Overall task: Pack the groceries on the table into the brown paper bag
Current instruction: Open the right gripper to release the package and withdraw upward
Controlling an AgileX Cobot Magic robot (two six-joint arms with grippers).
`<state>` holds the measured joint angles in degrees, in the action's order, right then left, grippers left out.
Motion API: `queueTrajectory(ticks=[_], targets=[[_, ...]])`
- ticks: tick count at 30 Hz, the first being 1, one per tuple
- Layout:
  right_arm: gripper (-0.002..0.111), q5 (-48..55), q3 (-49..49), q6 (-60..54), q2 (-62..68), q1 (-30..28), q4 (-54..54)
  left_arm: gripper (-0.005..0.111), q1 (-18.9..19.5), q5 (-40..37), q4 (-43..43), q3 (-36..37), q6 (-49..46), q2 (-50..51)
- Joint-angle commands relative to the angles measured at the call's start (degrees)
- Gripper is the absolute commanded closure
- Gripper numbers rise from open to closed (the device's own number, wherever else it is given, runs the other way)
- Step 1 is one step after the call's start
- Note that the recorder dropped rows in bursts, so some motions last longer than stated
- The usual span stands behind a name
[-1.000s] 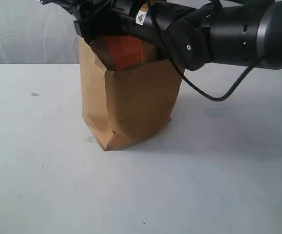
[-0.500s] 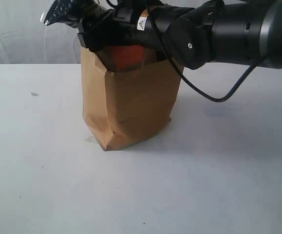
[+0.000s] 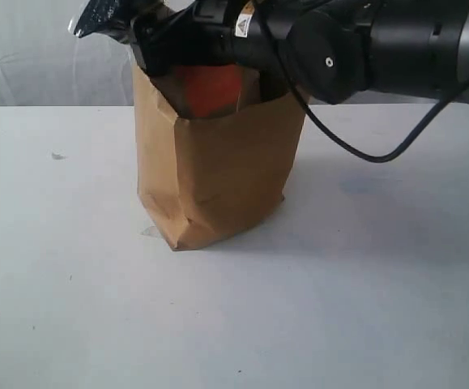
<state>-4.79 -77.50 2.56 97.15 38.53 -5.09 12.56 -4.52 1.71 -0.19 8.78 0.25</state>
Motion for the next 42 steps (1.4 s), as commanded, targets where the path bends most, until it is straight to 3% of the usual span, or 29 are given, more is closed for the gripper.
queueTrajectory(ticks=[1,10,21,29,34,42], targets=[[0.009,-0.28,-0.08,0.72,-1.61,-0.26,0.50,0.107,0.01,0.18,-0.17,0.19,0.02,-0.25],[0.009,9.53,-0.08,0.72,-3.10,-0.26,0.73,0.107,0.01,0.18,-0.17,0.19,0.02,-0.25],[0.009,7.18,-0.08,0.72,-4.07,-0.26,0.61,0.107,0.01,0.18,-0.17,0.19,0.02,-0.25],[0.010,13.60,-0.08,0.05,-9.52,-0.26,0.61,0.107,0.01,0.18,-0.17,0.19,0.02,-0.25],[0.019,20.14,-0.08,-4.53,-12.93,-0.26,-0.83,0.107,0.01,0.18,-0.17,0.19,0.02,-0.25],[0.035,24.15,-0.08,-5.14,-16.85,-0.36,-13.15,0.107,0.01,0.18,-0.17,0.19,0.02,-0.25]])
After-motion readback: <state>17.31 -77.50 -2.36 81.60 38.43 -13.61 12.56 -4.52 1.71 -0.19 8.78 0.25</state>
